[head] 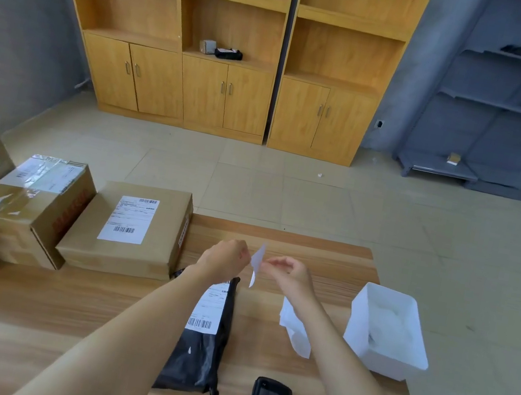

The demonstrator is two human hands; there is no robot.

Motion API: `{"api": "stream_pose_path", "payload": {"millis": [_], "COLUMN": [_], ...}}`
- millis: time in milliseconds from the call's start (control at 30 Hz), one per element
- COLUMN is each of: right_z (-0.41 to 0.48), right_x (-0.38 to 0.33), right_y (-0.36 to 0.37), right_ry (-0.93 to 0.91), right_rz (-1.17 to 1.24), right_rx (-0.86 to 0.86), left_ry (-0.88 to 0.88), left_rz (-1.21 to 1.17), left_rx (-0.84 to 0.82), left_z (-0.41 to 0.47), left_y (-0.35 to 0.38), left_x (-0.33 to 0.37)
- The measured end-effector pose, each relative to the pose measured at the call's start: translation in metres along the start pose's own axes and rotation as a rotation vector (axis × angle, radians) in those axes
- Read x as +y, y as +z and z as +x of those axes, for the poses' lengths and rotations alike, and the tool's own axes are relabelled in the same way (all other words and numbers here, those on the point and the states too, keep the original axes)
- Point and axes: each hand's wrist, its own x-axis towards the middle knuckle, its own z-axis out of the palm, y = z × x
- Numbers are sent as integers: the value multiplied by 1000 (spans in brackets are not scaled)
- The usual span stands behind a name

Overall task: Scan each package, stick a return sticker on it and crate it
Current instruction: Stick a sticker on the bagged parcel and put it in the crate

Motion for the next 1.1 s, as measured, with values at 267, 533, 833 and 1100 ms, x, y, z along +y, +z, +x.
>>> {"api": "stream_pose_path", "payload": {"millis": [267,533,833,1100], "right_z": [-17,-30,-43,-56], "right_x": [-9,-7,1,17], "right_y": [33,37,49,64], "right_ry": [84,136,220,278], "right_rz": [191,350,360,252], "right_rx": [73,34,-29,-81], "left_ry": [70,-118,-207,-236], "left_rz": [-90,-185,-442,-529], "left_rx": [-39,13,-34,-139], "left_z": [-26,-35,-45,-64], "left_y": [-2,-5,-6,1], "left_x": [-15,-52,-66,-78]}}
